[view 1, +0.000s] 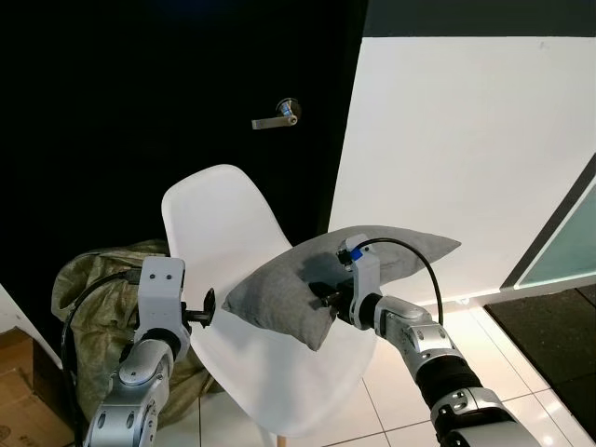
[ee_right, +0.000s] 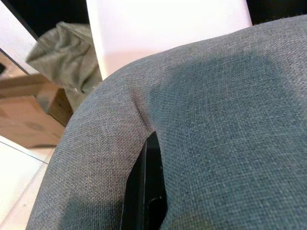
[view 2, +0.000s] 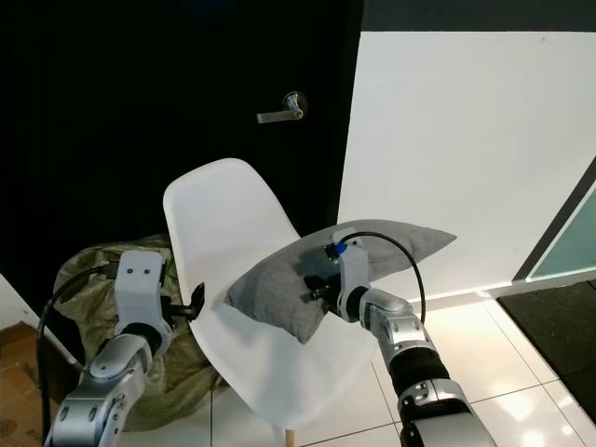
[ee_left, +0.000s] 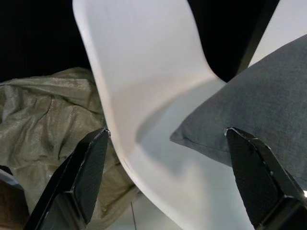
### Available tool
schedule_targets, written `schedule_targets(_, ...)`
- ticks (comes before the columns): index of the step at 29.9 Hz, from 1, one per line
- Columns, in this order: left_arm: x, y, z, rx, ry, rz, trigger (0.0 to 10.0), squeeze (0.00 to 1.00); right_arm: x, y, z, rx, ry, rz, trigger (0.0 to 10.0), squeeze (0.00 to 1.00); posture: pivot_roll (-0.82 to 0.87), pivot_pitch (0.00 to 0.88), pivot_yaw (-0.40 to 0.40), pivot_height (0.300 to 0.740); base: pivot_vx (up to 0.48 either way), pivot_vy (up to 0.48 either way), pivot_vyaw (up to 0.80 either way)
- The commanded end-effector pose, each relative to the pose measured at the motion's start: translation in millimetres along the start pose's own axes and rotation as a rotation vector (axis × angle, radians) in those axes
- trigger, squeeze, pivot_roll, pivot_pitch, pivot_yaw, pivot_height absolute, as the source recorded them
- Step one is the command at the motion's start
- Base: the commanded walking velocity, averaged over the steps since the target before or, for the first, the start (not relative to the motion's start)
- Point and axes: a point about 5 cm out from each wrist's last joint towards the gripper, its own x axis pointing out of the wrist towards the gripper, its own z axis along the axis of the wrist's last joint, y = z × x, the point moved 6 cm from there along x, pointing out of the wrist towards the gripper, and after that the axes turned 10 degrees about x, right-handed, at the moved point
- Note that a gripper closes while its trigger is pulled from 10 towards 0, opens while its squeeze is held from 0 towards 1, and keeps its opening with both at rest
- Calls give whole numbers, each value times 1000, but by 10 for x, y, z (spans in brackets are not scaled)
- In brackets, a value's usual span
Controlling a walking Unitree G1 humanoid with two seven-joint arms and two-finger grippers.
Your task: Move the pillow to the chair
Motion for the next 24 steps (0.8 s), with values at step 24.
schedule_targets(24, -84, 7, 69, 33, -1, -5, 10000, 0, 275, 396, 288, 86, -95, 131, 10000, 0, -85, 0, -27, 585, 0, 0, 0)
